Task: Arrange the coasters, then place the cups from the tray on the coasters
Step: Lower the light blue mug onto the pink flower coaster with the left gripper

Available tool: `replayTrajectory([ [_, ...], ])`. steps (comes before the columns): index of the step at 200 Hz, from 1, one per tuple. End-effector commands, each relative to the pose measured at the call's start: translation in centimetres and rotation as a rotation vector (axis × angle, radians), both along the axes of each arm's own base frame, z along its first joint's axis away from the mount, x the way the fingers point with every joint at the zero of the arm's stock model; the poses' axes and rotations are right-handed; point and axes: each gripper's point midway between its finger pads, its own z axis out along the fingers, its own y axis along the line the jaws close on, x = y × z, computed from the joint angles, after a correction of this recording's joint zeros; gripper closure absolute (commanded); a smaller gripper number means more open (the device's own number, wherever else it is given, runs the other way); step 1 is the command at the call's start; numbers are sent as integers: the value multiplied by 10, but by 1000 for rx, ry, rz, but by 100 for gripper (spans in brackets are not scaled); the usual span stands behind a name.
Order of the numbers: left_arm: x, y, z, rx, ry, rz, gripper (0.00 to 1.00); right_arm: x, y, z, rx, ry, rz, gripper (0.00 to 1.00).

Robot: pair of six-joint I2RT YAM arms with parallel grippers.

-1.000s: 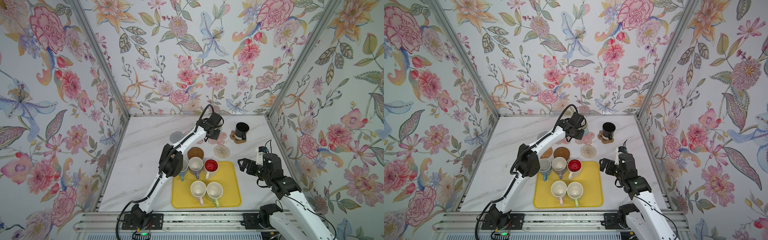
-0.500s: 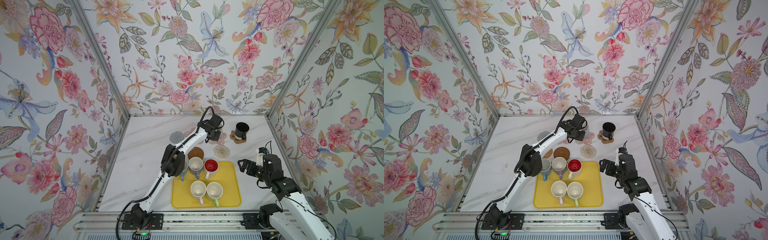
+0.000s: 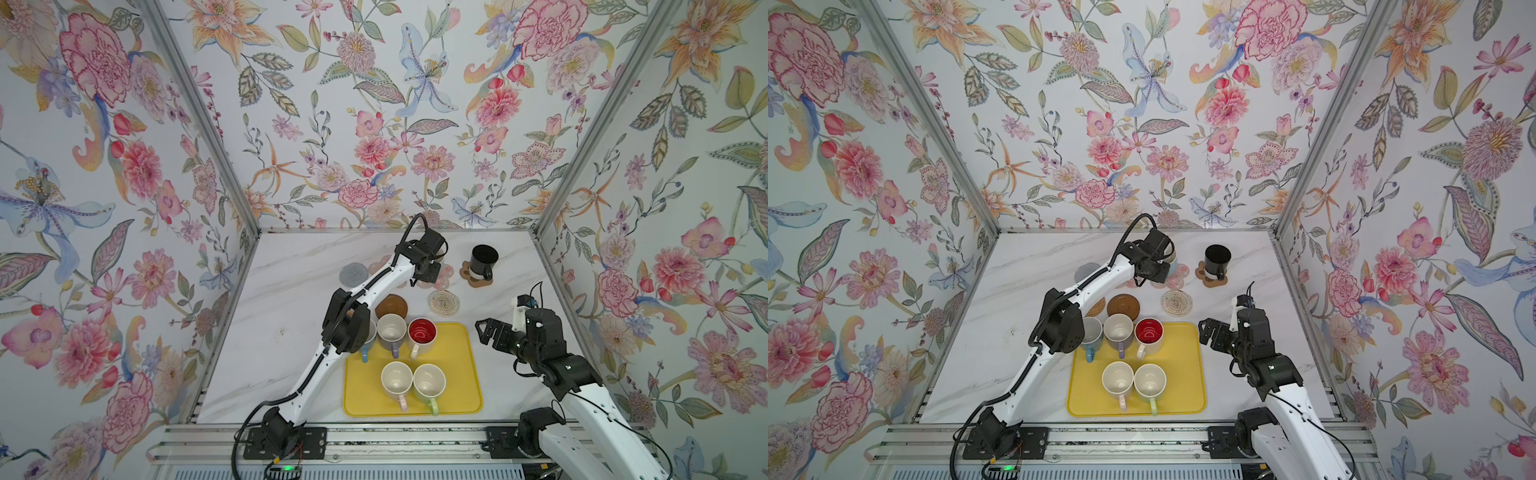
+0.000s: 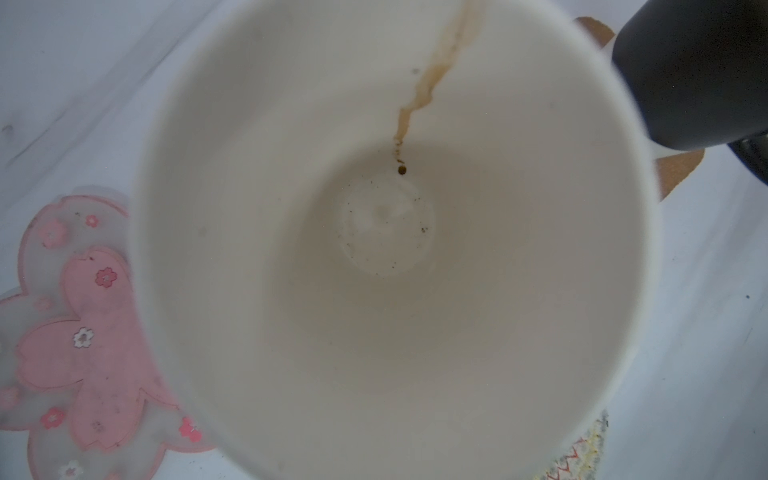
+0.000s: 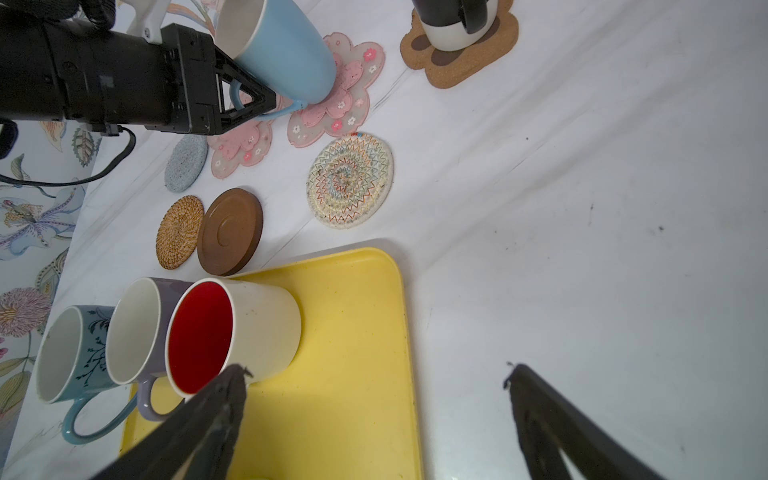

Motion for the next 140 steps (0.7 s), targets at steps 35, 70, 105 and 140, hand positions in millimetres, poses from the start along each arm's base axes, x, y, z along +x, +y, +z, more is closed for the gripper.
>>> replayTrajectory([
  [35, 7, -5, 35, -44, -71, -4, 100, -2, 2, -7, 6, 26, 7, 1],
  [70, 8, -6, 30, -41, -66, -2, 100, -2, 2, -7, 5, 24, 8, 1],
  [105, 7, -5, 26, -32, -58, -1, 100, -2, 2, -8, 4, 26, 8, 1],
  [140, 5, -3, 20, -23, -47, 0, 100, -2, 2, -7, 4, 25, 9, 1],
])
